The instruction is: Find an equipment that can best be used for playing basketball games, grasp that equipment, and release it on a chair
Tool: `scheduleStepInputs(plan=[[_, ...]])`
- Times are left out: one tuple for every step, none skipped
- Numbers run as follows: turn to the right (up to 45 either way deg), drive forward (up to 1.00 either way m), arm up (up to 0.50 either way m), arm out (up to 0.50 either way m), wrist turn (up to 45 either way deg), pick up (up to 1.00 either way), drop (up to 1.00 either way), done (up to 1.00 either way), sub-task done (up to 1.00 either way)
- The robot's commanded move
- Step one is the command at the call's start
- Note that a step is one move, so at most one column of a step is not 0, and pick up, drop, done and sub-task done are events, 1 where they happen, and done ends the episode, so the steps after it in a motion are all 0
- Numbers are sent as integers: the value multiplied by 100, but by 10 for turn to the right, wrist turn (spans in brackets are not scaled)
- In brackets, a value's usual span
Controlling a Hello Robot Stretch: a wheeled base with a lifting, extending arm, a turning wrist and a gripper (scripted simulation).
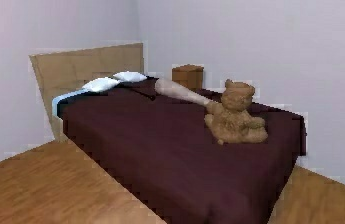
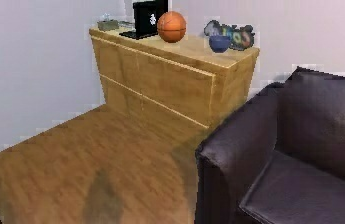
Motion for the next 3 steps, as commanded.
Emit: scheduleStepInputs(plan=[[450,0,0,0,0,0,0,0,0],[330,0,0,0,0,0,0,0,0],[0,100,0,0,0,0,0,0,0]])
